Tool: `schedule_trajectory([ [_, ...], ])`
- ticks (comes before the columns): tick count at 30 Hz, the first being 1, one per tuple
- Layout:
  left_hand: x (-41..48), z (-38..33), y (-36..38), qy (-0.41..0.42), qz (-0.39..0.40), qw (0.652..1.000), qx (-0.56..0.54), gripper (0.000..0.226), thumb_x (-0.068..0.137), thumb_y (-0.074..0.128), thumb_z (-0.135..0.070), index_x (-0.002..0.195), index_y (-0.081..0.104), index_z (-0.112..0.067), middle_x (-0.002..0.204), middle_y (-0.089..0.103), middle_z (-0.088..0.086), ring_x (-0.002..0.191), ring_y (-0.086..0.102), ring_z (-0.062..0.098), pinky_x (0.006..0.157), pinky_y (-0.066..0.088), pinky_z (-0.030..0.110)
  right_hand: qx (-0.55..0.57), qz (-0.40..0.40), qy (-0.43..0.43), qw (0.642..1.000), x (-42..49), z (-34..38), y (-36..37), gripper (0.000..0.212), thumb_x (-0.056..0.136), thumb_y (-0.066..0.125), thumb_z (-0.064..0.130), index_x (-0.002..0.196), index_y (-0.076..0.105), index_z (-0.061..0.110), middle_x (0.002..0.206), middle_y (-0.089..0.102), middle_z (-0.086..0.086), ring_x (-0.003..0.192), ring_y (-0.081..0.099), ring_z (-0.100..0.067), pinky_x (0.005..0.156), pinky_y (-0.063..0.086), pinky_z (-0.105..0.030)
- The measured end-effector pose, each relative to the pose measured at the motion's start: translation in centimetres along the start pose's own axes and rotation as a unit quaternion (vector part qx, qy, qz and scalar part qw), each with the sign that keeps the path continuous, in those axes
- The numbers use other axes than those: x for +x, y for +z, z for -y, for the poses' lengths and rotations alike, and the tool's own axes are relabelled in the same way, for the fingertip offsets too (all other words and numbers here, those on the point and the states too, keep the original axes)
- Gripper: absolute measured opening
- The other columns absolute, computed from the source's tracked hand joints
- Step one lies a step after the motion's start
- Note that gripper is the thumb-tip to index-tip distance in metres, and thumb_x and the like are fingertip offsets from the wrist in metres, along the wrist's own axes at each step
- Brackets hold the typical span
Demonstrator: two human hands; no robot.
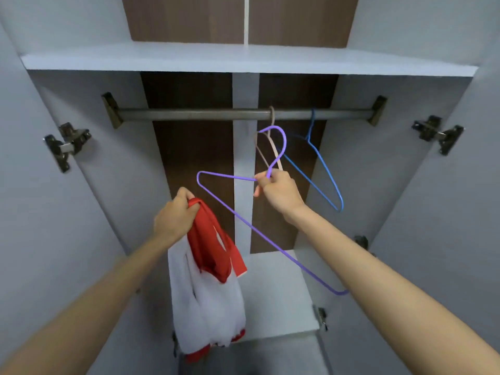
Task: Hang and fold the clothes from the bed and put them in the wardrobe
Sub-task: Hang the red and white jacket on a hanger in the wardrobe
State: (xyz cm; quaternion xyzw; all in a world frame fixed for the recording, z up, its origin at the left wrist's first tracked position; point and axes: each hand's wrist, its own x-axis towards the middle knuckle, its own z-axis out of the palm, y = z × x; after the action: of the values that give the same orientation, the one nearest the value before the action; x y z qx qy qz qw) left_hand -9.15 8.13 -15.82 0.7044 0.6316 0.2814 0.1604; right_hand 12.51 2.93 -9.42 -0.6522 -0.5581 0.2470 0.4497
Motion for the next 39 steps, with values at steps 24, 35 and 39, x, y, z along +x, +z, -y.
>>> schedule_trajectory([
  [24, -31.6, -14.2, -1.3, 0.185, 0.156, 0.959, -0.15, 0.02, 0.091, 0.053, -0.016, 0.104, 0.065, -0.025, 0.109, 0.066, -0.004, 0.106, 0.058, 0.023, 0.088, 0.04, 0.03, -0.016, -0.115, 0.175, 0.978, -40.2, -5.8, -10.9, 0.017, 0.096, 0.044, 0.012, 0.087, 0.059, 0.015, 0.066, 0.053, 0.005, 0.067, 0.049, -0.015, 0.058, 0.04, -0.021],
  [35, -49.5, -13.3, -9.2, 0.292, 0.202, 0.933, 0.061, 0.076, 0.085, 0.056, -0.058, 0.144, 0.012, -0.044, 0.079, 0.06, -0.004, 0.066, 0.058, 0.021, 0.061, 0.046, 0.035, 0.25, -0.231, 0.043, 0.939, -51.7, -2.3, -14.9, 0.024, 0.095, 0.049, 0.005, 0.076, 0.043, 0.019, 0.057, 0.038, 0.007, 0.055, 0.034, -0.01, 0.057, 0.032, -0.023],
  [39, -49.2, -15.0, -11.0, 0.433, 0.0, 0.885, 0.173, 0.081, 0.085, 0.061, -0.052, 0.151, 0.018, -0.031, 0.096, 0.056, 0.006, 0.084, 0.057, 0.029, 0.074, 0.047, 0.04, 0.29, -0.17, -0.033, 0.941, -53.8, 1.0, -16.5, 0.028, 0.093, 0.045, -0.01, 0.08, 0.038, 0.014, 0.057, 0.032, 0.004, 0.048, 0.031, -0.007, 0.05, 0.032, -0.014],
])
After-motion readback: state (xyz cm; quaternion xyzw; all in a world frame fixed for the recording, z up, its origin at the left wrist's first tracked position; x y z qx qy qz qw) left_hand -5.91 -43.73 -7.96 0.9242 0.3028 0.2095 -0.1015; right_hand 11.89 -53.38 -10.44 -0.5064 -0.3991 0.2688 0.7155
